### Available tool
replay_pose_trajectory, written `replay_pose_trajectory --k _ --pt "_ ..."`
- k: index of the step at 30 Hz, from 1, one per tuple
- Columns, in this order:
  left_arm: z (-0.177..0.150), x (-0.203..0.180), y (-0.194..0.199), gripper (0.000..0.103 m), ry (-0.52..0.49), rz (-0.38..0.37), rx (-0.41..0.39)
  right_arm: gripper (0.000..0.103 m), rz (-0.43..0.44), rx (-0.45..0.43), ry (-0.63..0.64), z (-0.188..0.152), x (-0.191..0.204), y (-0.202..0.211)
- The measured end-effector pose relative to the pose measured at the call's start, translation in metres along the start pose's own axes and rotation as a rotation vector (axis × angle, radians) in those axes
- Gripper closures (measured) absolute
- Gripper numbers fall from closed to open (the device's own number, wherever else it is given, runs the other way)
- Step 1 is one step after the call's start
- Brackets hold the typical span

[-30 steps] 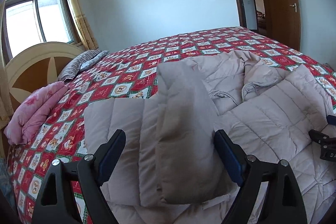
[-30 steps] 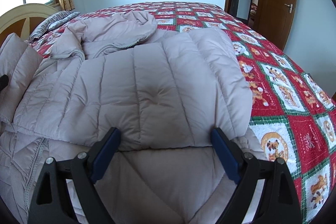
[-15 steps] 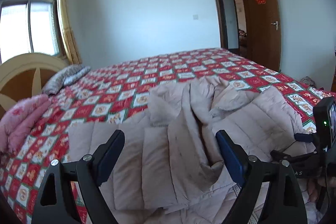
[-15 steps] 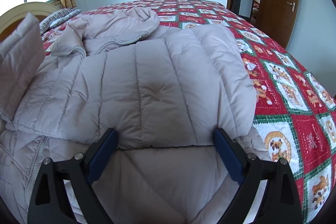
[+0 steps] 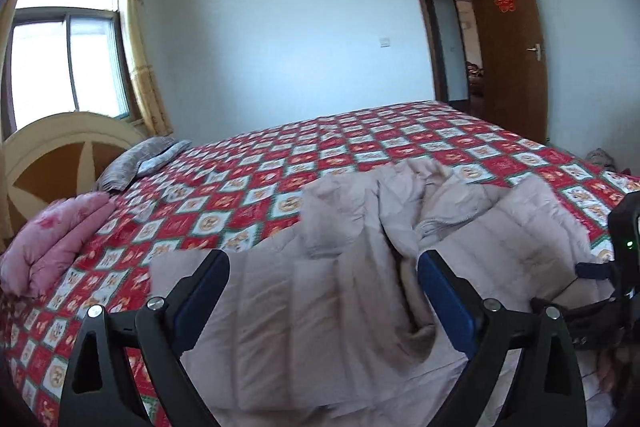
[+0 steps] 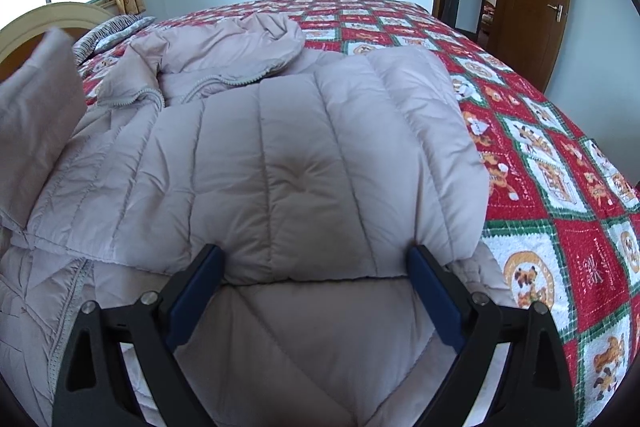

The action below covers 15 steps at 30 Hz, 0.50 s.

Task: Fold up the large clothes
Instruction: 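Open the left gripper and release the folded side onto the jacket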

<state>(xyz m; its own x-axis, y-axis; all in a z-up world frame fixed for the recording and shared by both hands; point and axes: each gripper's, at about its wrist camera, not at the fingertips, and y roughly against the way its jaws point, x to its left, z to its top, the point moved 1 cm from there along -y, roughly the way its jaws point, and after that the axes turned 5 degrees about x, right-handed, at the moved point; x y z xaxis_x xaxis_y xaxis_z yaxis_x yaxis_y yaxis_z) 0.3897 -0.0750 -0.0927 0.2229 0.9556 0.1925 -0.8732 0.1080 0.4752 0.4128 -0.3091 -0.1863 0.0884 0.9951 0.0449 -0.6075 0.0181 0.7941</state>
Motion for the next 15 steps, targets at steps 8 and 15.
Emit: replay_pose_trajectory --k 8,15 --pt "0.005 -0.056 -0.014 0.007 -0.072 -0.047 0.03 0.015 -0.021 -0.019 -0.053 0.006 -0.024 0.03" --pt "0.002 -0.072 0.008 0.007 -0.162 -0.013 -0.044 0.015 -0.039 -0.011 -0.124 0.007 -0.051 0.035"
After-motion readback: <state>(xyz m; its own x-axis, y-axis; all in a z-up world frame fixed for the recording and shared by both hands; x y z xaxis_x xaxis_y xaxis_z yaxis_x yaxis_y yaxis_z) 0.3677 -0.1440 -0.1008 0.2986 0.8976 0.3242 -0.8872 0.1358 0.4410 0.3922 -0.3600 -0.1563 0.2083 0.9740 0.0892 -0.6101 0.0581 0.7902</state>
